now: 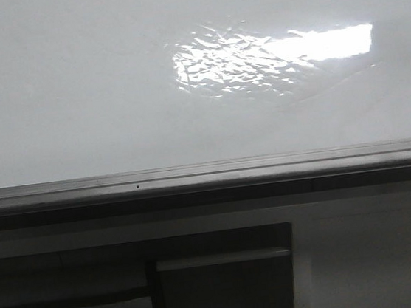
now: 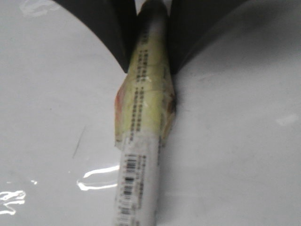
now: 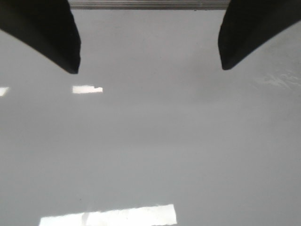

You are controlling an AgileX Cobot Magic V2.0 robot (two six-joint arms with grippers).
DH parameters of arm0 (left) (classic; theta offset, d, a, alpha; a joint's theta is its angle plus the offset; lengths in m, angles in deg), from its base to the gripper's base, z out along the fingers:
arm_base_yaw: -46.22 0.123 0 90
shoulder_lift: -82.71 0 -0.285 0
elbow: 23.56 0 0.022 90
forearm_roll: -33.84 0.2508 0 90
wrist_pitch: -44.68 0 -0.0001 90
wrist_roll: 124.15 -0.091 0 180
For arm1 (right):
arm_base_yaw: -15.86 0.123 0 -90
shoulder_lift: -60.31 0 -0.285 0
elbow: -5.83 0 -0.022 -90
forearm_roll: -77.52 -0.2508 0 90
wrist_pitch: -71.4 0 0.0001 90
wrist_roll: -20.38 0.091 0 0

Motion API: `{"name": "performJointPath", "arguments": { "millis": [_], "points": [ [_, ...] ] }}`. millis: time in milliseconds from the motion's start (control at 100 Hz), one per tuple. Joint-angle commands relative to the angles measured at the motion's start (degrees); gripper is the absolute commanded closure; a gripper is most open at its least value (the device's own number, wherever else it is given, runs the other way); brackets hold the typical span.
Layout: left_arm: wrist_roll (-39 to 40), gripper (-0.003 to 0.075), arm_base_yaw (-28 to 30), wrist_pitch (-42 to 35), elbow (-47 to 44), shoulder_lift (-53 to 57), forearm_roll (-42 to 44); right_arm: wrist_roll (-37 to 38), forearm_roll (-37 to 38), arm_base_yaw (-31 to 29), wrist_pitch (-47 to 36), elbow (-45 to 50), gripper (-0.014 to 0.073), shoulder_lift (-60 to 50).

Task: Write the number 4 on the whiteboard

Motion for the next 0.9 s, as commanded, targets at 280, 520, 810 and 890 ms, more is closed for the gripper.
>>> {"name": "performJointPath", "arguments": {
  "millis": [280,520,810,890],
  "points": [
    [-1.6,0.0741,-5.2,19.4,11.0,3.9,-0.1,-13.3,-8.6,2.7,18.6,-16.7,0.0051,8.8],
    [-19.6,0.0741,-17.4,36.3,21.3,4.0,-8.0,-35.5,-31.2,7.2,27.0,-23.1,0.0051,19.4],
    [-26.5,0.0741,-30.5,39.6,27.7,0.0,-11.5,-57.4,-41.3,16.0,34.3,-30.3,0.0051,33.2],
    [-29.0,0.0741,-33.1,39.7,28.4,-1.5,-11.5,-62.8,-42.1,19.5,33.6,-31.7,0.0051,35.6]
  ]
}}
